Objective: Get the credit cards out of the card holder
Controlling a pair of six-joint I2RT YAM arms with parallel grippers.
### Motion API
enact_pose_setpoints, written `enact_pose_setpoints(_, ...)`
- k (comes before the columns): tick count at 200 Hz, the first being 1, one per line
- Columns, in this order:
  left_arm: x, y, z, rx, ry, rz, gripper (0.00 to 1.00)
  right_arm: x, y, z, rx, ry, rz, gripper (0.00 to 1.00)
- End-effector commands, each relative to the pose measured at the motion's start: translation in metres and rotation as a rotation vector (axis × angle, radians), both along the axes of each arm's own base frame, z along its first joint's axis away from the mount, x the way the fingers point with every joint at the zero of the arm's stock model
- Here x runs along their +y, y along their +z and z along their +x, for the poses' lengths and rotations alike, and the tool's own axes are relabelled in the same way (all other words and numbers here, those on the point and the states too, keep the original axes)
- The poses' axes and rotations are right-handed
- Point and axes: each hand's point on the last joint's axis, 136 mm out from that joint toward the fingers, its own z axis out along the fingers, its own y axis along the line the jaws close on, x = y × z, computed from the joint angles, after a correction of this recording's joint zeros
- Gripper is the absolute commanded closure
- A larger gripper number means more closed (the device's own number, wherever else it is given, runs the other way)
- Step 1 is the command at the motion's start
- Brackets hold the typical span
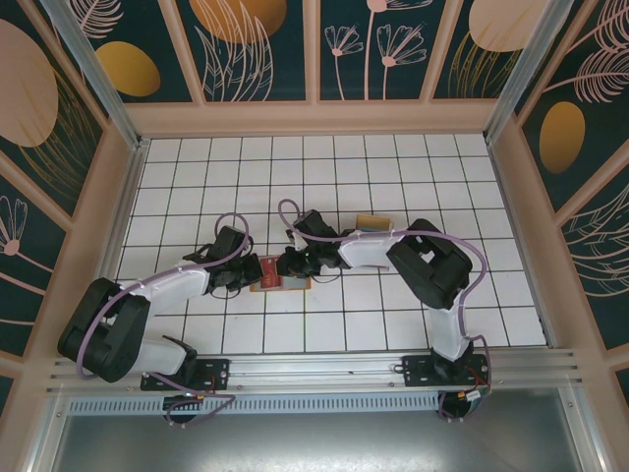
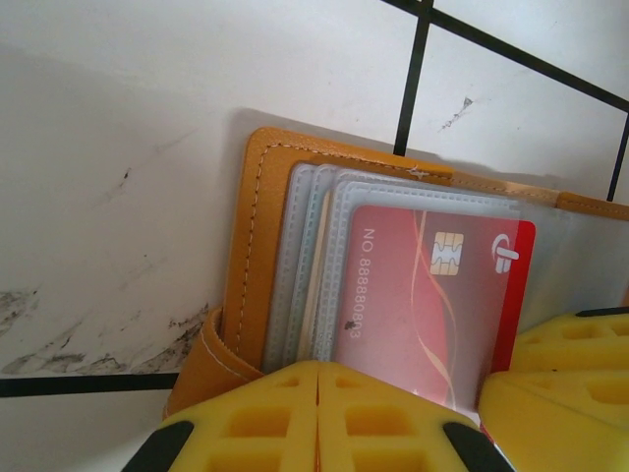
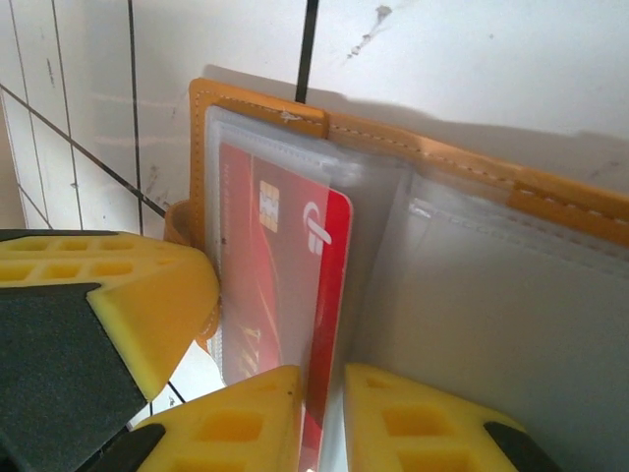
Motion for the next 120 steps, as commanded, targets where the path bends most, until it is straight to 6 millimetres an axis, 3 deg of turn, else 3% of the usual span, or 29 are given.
enact_pose_setpoints(1, 0.002, -0.011, -0.014, 0.061, -0.005, -0.005, 0.91, 0.009, 0.003, 0.003, 0.009, 0.014, 0.030, 0.84)
enact_pose_setpoints(52, 0.005, -0.013, -0.015, 0.067, 0.005, 0.012, 0.95, 0.003, 0.003, 0.001, 0.009, 0.006, 0.026, 0.99)
enact_pose_setpoints(65, 0.008, -0.016, -0.015, 0.077, 0.013, 0.031, 1.00, 0.000, 0.002, 0.001, 0.014, -0.002, 0.026, 0.99)
enact_pose_setpoints(120, 0.012, -0.022, -0.018, 0.100, 0.018, 0.054, 1.00, -0.006, 0.006, 0.002, 0.013, -0.020, 0.042, 0.90)
